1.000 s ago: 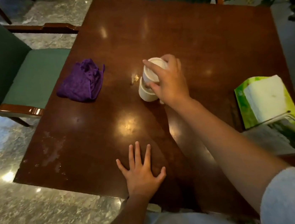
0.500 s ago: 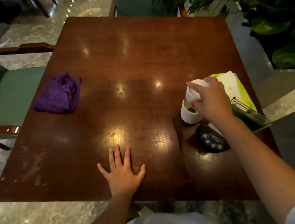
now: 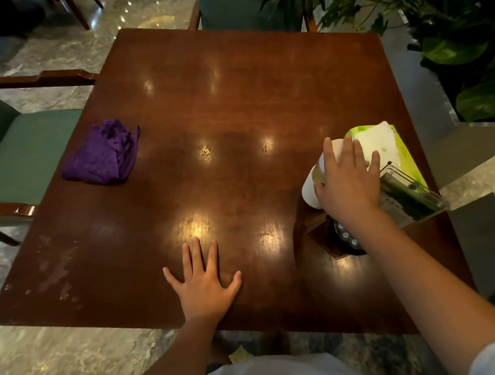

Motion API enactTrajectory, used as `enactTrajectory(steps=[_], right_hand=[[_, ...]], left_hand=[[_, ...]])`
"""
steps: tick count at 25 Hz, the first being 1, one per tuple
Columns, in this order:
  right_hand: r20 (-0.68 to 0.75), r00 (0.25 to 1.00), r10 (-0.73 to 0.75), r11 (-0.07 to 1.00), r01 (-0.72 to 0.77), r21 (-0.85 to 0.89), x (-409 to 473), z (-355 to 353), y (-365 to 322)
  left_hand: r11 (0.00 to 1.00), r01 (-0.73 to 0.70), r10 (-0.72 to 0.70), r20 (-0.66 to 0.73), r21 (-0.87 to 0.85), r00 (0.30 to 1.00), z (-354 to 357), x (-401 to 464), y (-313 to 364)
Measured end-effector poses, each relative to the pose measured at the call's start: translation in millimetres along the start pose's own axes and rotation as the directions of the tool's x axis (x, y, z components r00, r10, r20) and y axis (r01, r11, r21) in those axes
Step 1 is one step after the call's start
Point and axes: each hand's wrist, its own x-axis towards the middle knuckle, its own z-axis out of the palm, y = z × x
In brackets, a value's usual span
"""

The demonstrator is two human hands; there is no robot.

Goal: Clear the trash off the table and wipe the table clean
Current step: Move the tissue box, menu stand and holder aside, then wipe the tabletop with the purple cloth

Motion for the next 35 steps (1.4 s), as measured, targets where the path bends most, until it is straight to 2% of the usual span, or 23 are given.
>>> enactTrajectory(steps=[5,9,10,13,16,23,27,32,35], right_hand=[[-0.068,0.986,-0.154,0.979,0.161,0.123,-15.8,-8.4,-16.6],[-0.16,0.942,-0.296,0.926,0.323,0.193,-28.9,-10.4,-50.3],[-0.154,0.932,-0.329,0.909,0.357,0.216,-29.7,-11.4,-60.1],[-0.015,0.89,-0.456,0.849,0.44,0.291,-27.9,-13.5,-96.5],[0.021,0.845,-0.534,0.797,0.494,0.347,-22.4,-11.8,-133.3],[-0.019,0.831,-0.556,0.746,0.509,0.429,23.0,-16.7,-235.8],[-0.059,0.859,-0.509,0.752,0.477,0.455,59.4,-13.0,-317.7],[0.026,0.88,-0.473,0.798,0.416,0.436,104.6,5.9,-408.8],[0.133,0.888,-0.44,0.839,0.353,0.415,116.8,24.9,-431.6]], left_hand=[[1.0,0.004,-0.003,0.177,-0.006,0.984,-16.2,2.4,2.8],[0.999,0.021,-0.005,0.297,-0.05,0.955,-49.7,11.0,4.7],[0.998,0.012,0.007,0.288,-0.064,0.957,-60.1,16.8,4.6],[0.993,0.003,0.024,0.22,-0.121,0.975,-96.1,35.6,-3.1],[0.983,-0.004,0.036,0.174,-0.183,0.984,-128.7,54.2,-25.1],[0.99,-0.072,0.075,0.018,-0.12,0.997,-169.6,124.0,-124.9],[0.976,-0.2,0.198,-0.031,-0.084,0.98,-179.8,192.7,-192.6],[0.953,-0.299,0.302,0.069,-0.049,0.951,-164.6,276.6,-243.8],[0.945,-0.328,0.32,0.224,0.002,0.921,-149.0,302.4,-248.7]])
